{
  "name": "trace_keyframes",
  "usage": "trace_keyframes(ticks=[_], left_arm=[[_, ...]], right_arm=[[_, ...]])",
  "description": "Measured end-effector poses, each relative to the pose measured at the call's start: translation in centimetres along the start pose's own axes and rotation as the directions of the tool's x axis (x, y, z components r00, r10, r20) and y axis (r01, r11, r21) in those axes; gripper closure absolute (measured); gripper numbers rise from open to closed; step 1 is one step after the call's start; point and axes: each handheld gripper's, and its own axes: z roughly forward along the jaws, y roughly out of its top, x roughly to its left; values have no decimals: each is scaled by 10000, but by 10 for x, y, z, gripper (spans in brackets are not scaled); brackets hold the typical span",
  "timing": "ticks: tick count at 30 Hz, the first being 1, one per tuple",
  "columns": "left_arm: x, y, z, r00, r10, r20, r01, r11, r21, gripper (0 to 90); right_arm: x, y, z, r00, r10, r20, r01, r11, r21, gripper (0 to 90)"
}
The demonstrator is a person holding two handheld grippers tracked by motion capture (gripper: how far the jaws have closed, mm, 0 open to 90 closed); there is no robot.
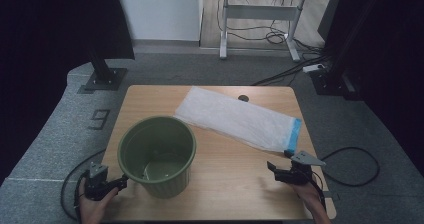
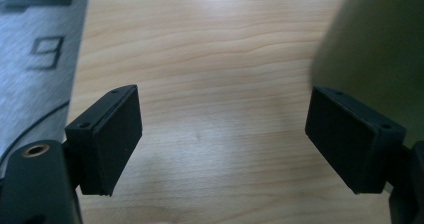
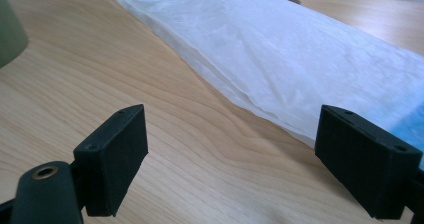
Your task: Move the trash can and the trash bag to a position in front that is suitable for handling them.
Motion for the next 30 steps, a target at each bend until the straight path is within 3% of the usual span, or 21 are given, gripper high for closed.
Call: trace_keyframes(ticks=[3,6,9,10,11,12,14,16,17,18,22,23,25,28,29,30], left_arm=[[2,0,-5,9977,216,648,-200,9995,-253,151],[1,0,-7,9931,613,1000,-597,9980,-191,140],[1,0,-13,9833,1033,1501,-1018,9947,-174,142],[1,-1,-17,9758,1225,1809,-1194,9925,-275,142],[0,-2,-25,9560,1641,2431,-1558,9864,-530,144],[0,-2,-25,9560,1641,2431,-1558,9864,-530,146],[-4,-2,-31,9329,2058,2957,-1947,9786,-667,146],[-10,0,-35,9068,2454,3428,-2332,9694,-772,146],[-20,3,-37,8818,2865,3746,-2724,9578,-913,146],[-20,3,-37,8818,2865,3746,-2724,9578,-913,145],[-39,10,-37,8436,3479,4090,-3266,9371,-1234,141],[-45,14,-36,8282,3754,4162,-3579,9257,-1228,136],[-47,16,-34,8277,3827,4105,-3680,9223,-1178,124],[-50,20,-29,8193,3892,4210,-3782,9188,-1135,131],[-53,23,-24,8133,3986,4238,-3912,9139,-1088,132],[-53,23,-24,8133,3986,4238,-3912,9139,-1088,135]], right_arm=[[0,-1,-2,10000,-70,54,70,9999,93,132],[0,-4,-2,9997,-226,107,223,9994,253,134],[-2,-6,-2,9991,-302,313,292,9991,310,152],[-2,-6,-2,9991,-302,313,292,9991,310,152],[-2,-5,-3,9990,-273,349,266,9995,195,160],[-2,-5,-3,9990,-273,349,266,9995,195,160],[0,-4,-4,9988,-334,366,332,9994,69,162],[1,-3,-4,9986,-412,338,412,9991,14,162],[2,-3,-4,9985,-455,291,455,9990,25,162],[2,-3,-4,9985,-455,291,455,9990,25,162],[2,-3,-5,9986,-469,254,469,9989,31,172],[2,-3,-5,9986,-467,252,467,9989,29,173],[2,-3,-6,9986,-464,243,464,9989,36,174],[1,-4,-6,9986,-469,239,468,9989,44,181],[2,-3,-5,9983,-511,264,513,9987,-64,188],[2,-3,-5,9983,-511,264,513,9987,-64,188]])
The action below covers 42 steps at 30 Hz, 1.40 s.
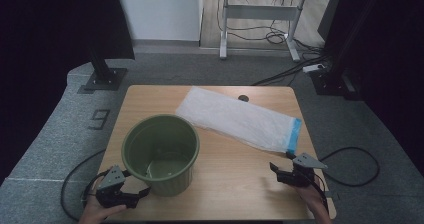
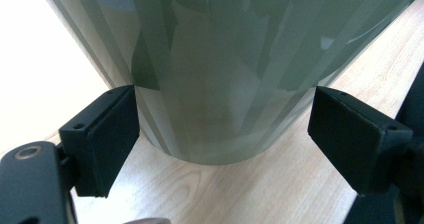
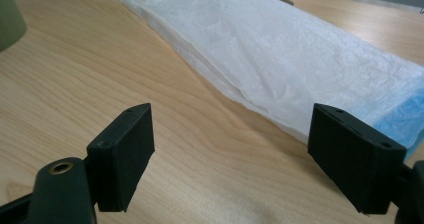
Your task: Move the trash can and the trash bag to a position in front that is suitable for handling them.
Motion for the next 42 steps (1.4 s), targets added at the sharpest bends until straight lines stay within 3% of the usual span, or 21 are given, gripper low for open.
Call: trace_keyframes(ticks=[10,17,29,35,39,42], left_arm=[[-3,17,27,9993,104,358,-114,9996,265,147],[-9,36,52,9981,349,508,-368,9986,371,147],[-18,69,92,9976,516,460,-538,9974,481,149],[-20,85,117,9991,136,413,-152,9992,378,150],[-21,87,124,9993,-33,362,21,9994,352,152],[-24,89,129,9998,205,67,-207,9990,386,154]], right_arm=[[10,1,-2,9992,-341,-199,343,9994,95,194],[9,-1,-10,9996,-260,71,260,9997,-43,202],[10,-3,-11,9994,-327,112,327,9995,31,205],[18,-6,-7,9972,-747,76,744,9967,311,205],[21,-7,-5,9962,-875,20,874,9953,420,205],[22,-8,-3,9954,-956,-21,956,9940,535,205]])
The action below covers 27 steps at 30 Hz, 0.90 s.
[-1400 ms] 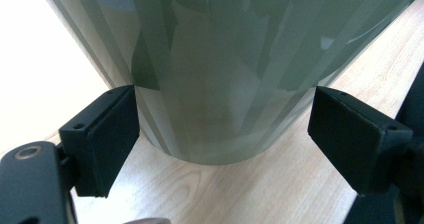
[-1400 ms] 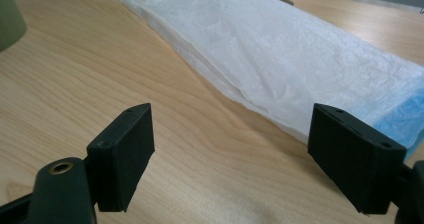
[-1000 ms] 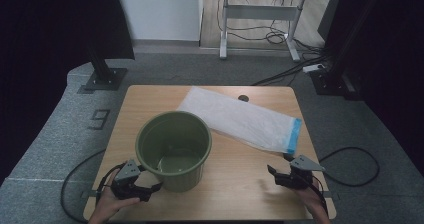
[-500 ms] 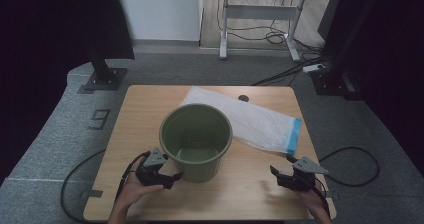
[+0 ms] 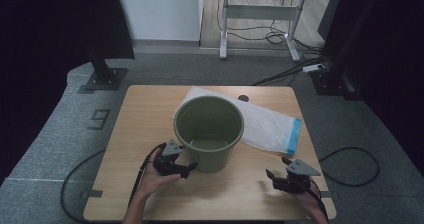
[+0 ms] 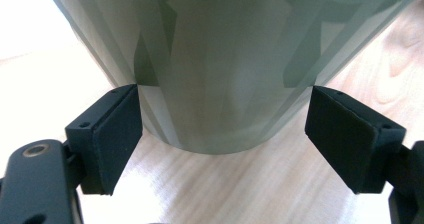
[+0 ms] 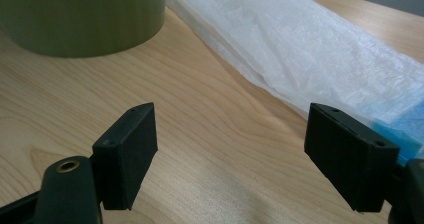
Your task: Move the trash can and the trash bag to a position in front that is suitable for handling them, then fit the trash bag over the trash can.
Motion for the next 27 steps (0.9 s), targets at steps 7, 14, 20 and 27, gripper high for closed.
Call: trace_keyframes(ticks=[7,14,20,27], left_arm=[[3,-7,-18,9961,-131,-870,118,9998,-152,166],[20,-29,-44,9836,-856,-1590,835,9963,-201,165],[38,-56,-50,9632,-1072,-2466,1208,9919,405,166],[45,-70,-39,9425,-763,-3255,1282,9817,1411,163]], right_arm=[[1,0,-2,9997,-195,133,195,9998,26,204],[-1,0,4,9996,-187,207,182,9996,220,193],[-4,7,17,9991,-254,346,233,9979,600,186],[-10,41,55,9995,-73,304,41,9947,1025,240]])
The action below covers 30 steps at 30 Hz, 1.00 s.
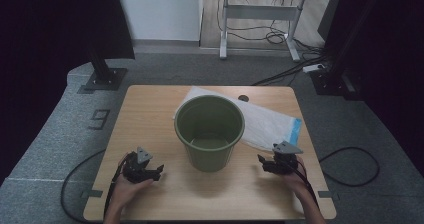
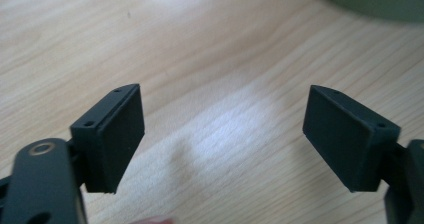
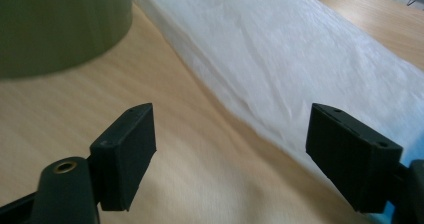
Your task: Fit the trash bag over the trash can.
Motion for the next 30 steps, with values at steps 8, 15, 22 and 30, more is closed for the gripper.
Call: trace_keyframes(ticks=[8,15,22,30], left_arm=[[0,-7,13,9998,-102,181,93,9988,481,154],[6,-13,11,9986,-499,172,492,9981,383,154],[10,-20,10,9952,-915,335,912,9958,127,161],[15,-26,9,9953,-931,257,934,9956,-114,162]], right_arm=[[-6,15,41,9998,115,164,-122,9990,429,341],[-5,14,49,9983,144,-570,-98,9966,817,389],[-12,7,55,9985,403,-358,-360,9928,1140,433],[-23,4,53,9958,752,-525,-691,9915,1105,790]])
